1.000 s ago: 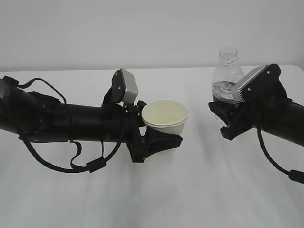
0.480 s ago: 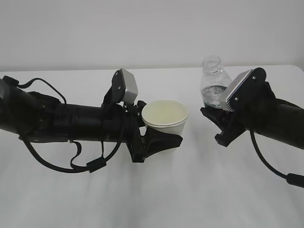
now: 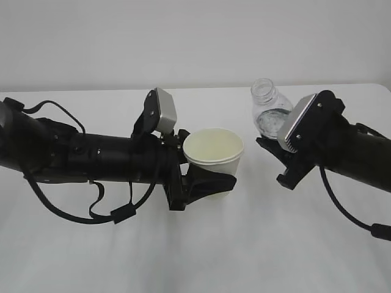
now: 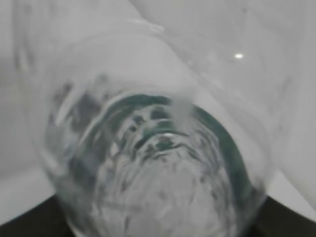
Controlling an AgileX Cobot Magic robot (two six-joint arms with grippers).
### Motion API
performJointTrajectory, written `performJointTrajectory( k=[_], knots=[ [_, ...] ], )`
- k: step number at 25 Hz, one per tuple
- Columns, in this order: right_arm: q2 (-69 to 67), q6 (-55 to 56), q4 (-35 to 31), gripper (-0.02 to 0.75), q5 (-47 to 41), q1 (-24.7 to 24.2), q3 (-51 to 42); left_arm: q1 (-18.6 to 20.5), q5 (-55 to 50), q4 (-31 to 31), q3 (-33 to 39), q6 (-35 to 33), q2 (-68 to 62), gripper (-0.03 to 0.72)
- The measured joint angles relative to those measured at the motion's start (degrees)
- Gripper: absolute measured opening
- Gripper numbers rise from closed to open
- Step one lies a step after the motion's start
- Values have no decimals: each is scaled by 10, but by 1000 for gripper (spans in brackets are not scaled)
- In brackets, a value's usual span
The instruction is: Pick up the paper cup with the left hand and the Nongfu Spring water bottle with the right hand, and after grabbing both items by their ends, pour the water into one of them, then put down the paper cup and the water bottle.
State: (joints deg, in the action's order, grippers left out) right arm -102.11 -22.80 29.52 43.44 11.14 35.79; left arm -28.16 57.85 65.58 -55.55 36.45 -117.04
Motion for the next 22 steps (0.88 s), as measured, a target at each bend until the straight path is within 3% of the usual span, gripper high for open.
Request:
performJointTrajectory(
  k=[13,22],
  knots=[
    [0,-49,5,420,34,6,0,-18,28,42,0,0,0,496],
    [0,-98,18,420,66,21,0,-31,28,11,0,0,0,492]
  ],
)
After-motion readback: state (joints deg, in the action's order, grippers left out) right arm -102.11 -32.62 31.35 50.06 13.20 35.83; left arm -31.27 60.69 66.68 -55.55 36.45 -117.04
